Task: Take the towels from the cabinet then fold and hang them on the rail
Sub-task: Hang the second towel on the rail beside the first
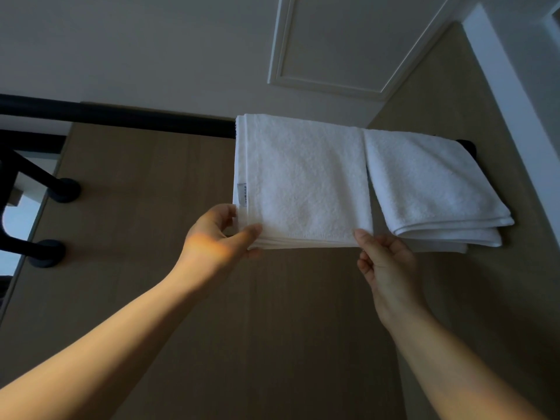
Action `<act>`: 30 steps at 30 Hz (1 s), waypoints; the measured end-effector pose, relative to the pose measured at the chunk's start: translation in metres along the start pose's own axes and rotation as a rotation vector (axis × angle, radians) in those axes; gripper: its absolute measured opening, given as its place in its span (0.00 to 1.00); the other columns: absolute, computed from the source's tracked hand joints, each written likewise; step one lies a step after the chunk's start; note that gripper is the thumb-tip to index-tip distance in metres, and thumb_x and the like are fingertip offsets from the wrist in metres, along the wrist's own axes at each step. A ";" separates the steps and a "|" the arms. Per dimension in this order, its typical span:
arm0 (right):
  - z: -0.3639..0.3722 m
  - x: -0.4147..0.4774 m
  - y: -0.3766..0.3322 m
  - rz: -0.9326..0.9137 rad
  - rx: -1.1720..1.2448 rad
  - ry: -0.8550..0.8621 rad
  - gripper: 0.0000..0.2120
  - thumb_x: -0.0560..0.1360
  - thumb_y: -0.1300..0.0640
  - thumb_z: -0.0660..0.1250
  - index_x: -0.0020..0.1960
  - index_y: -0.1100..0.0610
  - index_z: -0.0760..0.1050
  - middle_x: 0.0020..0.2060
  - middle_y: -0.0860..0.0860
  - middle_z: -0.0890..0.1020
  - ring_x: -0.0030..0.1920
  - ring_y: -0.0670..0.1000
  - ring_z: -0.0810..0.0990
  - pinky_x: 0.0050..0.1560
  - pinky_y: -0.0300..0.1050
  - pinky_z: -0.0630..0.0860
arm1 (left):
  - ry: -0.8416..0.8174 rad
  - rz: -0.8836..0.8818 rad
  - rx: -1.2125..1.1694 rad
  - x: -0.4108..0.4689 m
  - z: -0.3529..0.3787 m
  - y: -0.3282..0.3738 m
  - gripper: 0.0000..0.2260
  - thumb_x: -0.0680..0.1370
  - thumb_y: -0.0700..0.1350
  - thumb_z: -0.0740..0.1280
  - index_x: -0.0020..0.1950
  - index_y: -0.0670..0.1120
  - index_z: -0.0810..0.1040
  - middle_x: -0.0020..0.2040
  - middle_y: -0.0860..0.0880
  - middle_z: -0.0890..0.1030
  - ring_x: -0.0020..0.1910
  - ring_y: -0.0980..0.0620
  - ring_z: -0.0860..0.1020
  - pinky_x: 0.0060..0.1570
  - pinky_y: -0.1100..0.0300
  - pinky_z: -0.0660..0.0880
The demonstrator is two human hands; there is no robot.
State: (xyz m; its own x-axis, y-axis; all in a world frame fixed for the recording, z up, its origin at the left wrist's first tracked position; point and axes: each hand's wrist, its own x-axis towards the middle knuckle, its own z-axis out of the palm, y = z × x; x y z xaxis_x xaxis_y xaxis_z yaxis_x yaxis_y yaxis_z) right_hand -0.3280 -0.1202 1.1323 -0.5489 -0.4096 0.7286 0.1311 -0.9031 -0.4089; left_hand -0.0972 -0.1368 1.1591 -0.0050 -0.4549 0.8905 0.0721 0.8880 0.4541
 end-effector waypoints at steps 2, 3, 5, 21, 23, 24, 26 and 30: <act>0.000 0.000 -0.001 -0.008 -0.002 0.015 0.12 0.72 0.59 0.75 0.38 0.53 0.71 0.30 0.46 0.76 0.33 0.42 0.75 0.42 0.39 0.74 | 0.025 -0.015 0.000 0.002 0.003 -0.001 0.10 0.75 0.39 0.71 0.56 0.41 0.78 0.52 0.43 0.82 0.42 0.51 0.84 0.35 0.65 0.79; 0.000 0.000 -0.001 -0.014 -0.006 0.018 0.12 0.72 0.59 0.75 0.38 0.52 0.71 0.30 0.46 0.76 0.33 0.42 0.75 0.42 0.39 0.74 | 0.035 -0.022 -0.001 0.002 0.003 -0.001 0.10 0.75 0.38 0.71 0.55 0.41 0.78 0.52 0.43 0.82 0.43 0.51 0.84 0.35 0.64 0.79; 0.000 -0.001 0.001 -0.018 -0.009 0.020 0.12 0.72 0.58 0.75 0.38 0.52 0.71 0.29 0.45 0.76 0.32 0.41 0.75 0.42 0.40 0.74 | 0.040 -0.026 0.000 0.003 0.005 -0.001 0.10 0.75 0.38 0.71 0.55 0.41 0.78 0.53 0.42 0.81 0.44 0.50 0.84 0.36 0.63 0.79; -0.081 -0.080 0.020 0.030 -1.101 -0.560 0.07 0.70 0.57 0.76 0.40 0.50 0.78 0.37 0.45 0.83 0.40 0.41 0.81 0.45 0.38 0.75 | -0.407 -0.058 0.767 -0.105 -0.029 -0.041 0.13 0.70 0.50 0.75 0.51 0.49 0.78 0.46 0.55 0.81 0.45 0.61 0.80 0.49 0.61 0.79; -0.099 -0.105 0.028 0.076 -1.225 -0.668 0.06 0.70 0.56 0.76 0.41 0.49 0.79 0.39 0.45 0.83 0.42 0.42 0.81 0.47 0.39 0.76 | -0.504 -0.111 0.817 -0.133 -0.032 -0.056 0.12 0.71 0.52 0.74 0.51 0.50 0.78 0.46 0.56 0.81 0.45 0.61 0.80 0.49 0.62 0.78; -0.108 -0.117 0.033 0.107 -1.281 -0.721 0.05 0.71 0.55 0.76 0.43 0.50 0.79 0.41 0.45 0.84 0.44 0.43 0.81 0.49 0.40 0.76 | -0.547 -0.137 0.851 -0.149 -0.032 -0.065 0.12 0.72 0.53 0.73 0.52 0.51 0.78 0.47 0.56 0.81 0.46 0.61 0.80 0.49 0.62 0.78; -0.129 -0.142 0.043 0.156 -1.424 -0.831 0.07 0.71 0.51 0.74 0.48 0.50 0.80 0.45 0.45 0.83 0.48 0.44 0.81 0.52 0.42 0.76 | -0.664 -0.190 0.929 -0.180 -0.030 -0.084 0.13 0.73 0.54 0.72 0.55 0.51 0.77 0.50 0.55 0.80 0.48 0.59 0.79 0.49 0.62 0.77; -0.173 -0.200 0.065 0.369 -1.536 -1.007 0.12 0.72 0.46 0.73 0.53 0.48 0.79 0.49 0.44 0.81 0.52 0.44 0.79 0.55 0.42 0.75 | -0.856 -0.325 0.991 -0.255 -0.022 -0.119 0.17 0.74 0.57 0.69 0.60 0.53 0.75 0.57 0.55 0.78 0.55 0.57 0.77 0.52 0.64 0.73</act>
State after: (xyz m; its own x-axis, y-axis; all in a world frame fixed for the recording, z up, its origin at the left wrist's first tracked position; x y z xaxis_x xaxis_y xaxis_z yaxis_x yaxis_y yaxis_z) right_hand -0.3521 -0.0743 0.8650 0.0347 -0.9609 0.2746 -0.9601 -0.1083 -0.2577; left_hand -0.0830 -0.1282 0.8771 -0.5262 -0.7909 0.3123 -0.7944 0.5883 0.1511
